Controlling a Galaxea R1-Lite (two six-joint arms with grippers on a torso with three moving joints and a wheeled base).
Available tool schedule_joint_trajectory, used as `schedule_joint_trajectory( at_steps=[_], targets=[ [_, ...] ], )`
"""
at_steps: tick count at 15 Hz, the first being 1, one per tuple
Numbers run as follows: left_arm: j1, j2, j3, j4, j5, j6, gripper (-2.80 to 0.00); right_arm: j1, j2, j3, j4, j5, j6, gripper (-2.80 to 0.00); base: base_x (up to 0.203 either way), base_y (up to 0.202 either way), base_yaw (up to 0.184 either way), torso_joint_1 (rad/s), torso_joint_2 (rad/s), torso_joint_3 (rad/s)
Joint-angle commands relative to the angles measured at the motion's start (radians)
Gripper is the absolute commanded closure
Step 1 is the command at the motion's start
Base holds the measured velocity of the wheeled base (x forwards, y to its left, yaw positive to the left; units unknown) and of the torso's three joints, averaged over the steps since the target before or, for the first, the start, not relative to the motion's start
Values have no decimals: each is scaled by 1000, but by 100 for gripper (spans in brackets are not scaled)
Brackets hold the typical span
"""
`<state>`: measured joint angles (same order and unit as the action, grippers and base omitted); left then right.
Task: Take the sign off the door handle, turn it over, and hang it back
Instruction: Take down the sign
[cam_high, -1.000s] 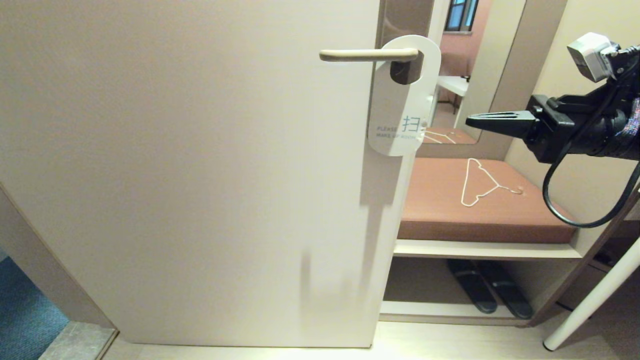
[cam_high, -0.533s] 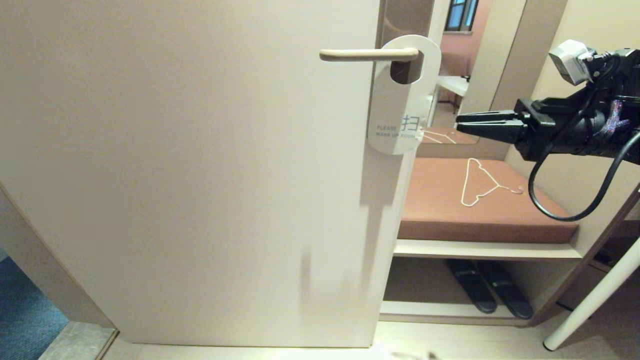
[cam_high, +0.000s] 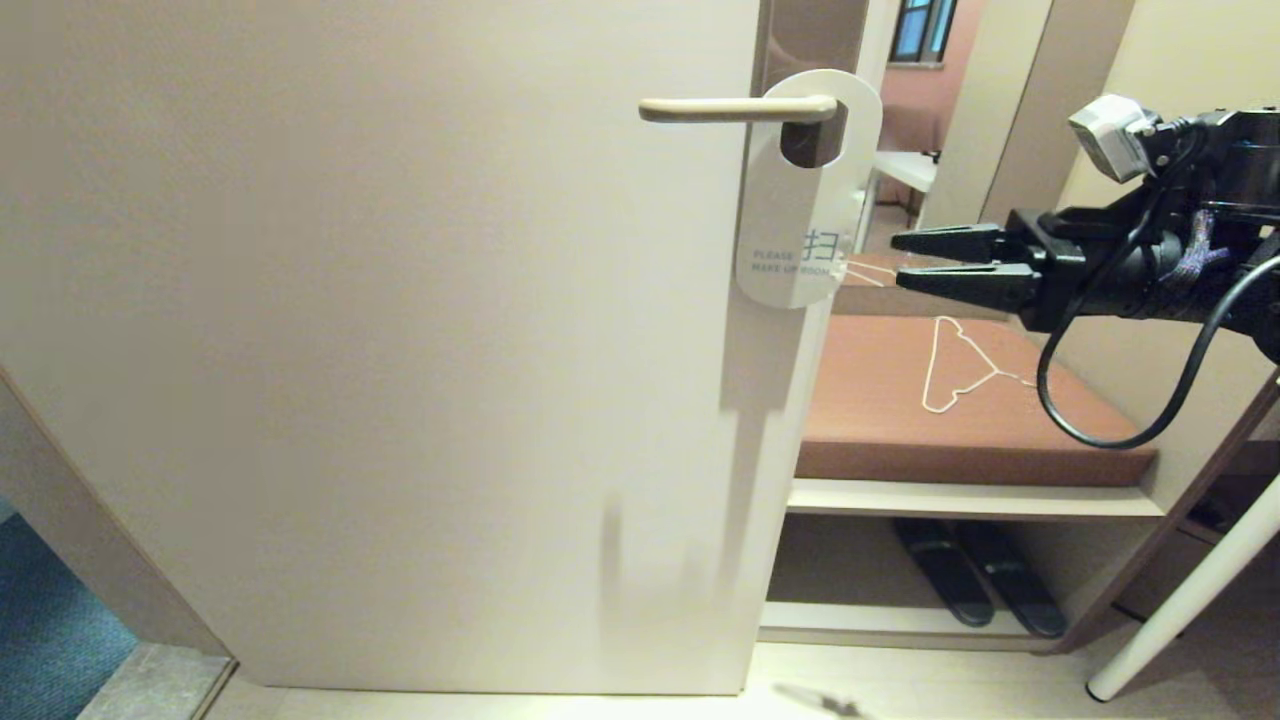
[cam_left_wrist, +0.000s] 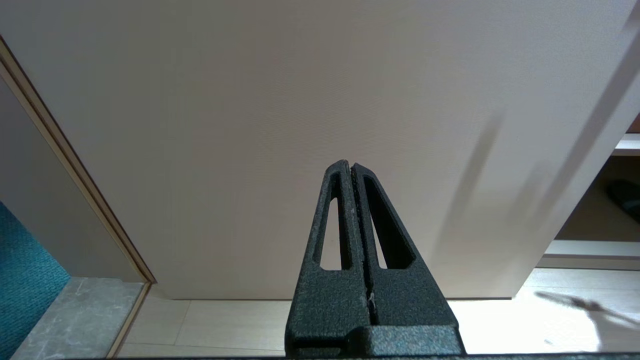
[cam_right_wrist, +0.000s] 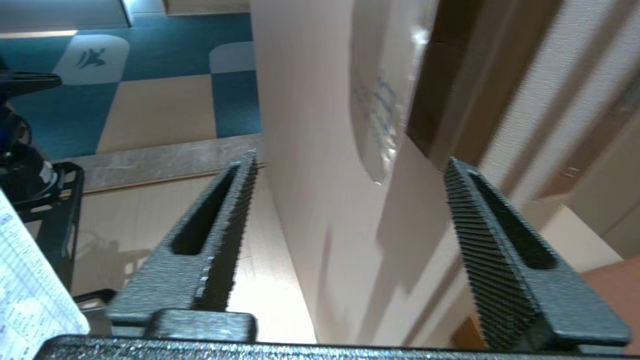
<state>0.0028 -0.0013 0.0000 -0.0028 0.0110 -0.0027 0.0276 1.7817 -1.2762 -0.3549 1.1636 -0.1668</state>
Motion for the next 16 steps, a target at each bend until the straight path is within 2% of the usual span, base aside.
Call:
schedule_joint_trajectory(
  at_steps=[1, 5, 12, 16],
  targets=[
    [0, 1, 0, 0, 0, 0, 0, 16, 6, -4, -3, 7, -1, -280, 0, 0, 0, 0, 0, 0],
    [0, 1, 0, 0, 0, 0, 0, 53, 27, -20, -6, 7, -2, -280, 0, 0, 0, 0, 0, 0],
    [0, 1, 0, 0, 0, 0, 0, 68, 63, -58, -4, 8, 4, -280, 0, 0, 0, 0, 0, 0],
    [0, 1, 0, 0, 0, 0, 0, 100, 88, -128, -3, 8, 53, -280, 0, 0, 0, 0, 0, 0]
  ],
)
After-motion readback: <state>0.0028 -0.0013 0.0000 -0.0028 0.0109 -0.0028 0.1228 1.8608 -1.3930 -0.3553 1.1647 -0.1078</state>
